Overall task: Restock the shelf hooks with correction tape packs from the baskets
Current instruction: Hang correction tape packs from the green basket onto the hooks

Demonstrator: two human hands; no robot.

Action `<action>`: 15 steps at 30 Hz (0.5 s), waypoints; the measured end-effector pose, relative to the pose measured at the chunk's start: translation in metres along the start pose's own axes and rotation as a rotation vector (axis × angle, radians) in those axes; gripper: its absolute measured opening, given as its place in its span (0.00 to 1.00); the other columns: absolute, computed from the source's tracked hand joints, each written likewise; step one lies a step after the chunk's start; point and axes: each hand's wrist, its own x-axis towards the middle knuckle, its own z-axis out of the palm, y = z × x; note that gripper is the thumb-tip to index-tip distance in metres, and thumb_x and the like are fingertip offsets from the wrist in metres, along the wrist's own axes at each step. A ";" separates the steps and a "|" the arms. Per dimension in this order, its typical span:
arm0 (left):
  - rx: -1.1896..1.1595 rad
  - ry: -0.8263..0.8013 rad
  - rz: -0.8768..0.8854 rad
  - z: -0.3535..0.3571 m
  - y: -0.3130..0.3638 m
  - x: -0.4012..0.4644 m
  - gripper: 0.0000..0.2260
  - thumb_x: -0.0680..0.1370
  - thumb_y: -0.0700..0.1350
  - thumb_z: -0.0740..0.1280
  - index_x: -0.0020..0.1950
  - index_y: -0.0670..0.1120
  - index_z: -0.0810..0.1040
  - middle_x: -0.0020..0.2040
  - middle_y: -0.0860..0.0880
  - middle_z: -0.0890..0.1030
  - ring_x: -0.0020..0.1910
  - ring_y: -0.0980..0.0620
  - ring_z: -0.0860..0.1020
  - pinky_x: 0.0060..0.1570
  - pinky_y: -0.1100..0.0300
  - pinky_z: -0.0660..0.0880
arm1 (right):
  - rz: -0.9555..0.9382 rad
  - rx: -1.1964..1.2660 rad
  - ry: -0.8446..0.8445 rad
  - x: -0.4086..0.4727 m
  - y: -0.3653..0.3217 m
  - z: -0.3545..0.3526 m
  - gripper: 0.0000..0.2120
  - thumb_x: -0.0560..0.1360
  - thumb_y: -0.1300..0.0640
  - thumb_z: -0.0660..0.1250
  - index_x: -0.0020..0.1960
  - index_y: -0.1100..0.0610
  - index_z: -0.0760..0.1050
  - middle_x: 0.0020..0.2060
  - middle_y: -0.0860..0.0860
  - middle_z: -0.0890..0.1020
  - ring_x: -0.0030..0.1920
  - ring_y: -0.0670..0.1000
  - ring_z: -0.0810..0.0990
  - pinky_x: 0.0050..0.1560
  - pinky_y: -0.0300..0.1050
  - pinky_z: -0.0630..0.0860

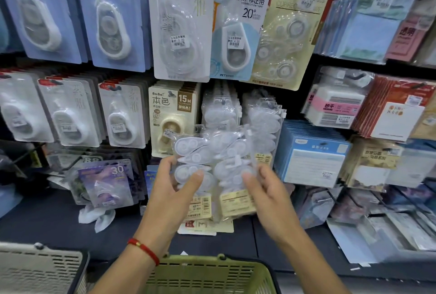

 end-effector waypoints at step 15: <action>0.069 0.011 -0.036 -0.002 0.001 -0.001 0.20 0.80 0.40 0.72 0.57 0.67 0.73 0.50 0.59 0.87 0.48 0.62 0.84 0.47 0.64 0.75 | 0.005 0.235 0.274 0.012 -0.005 -0.038 0.21 0.77 0.35 0.68 0.53 0.53 0.75 0.40 0.58 0.87 0.24 0.57 0.79 0.32 0.49 0.74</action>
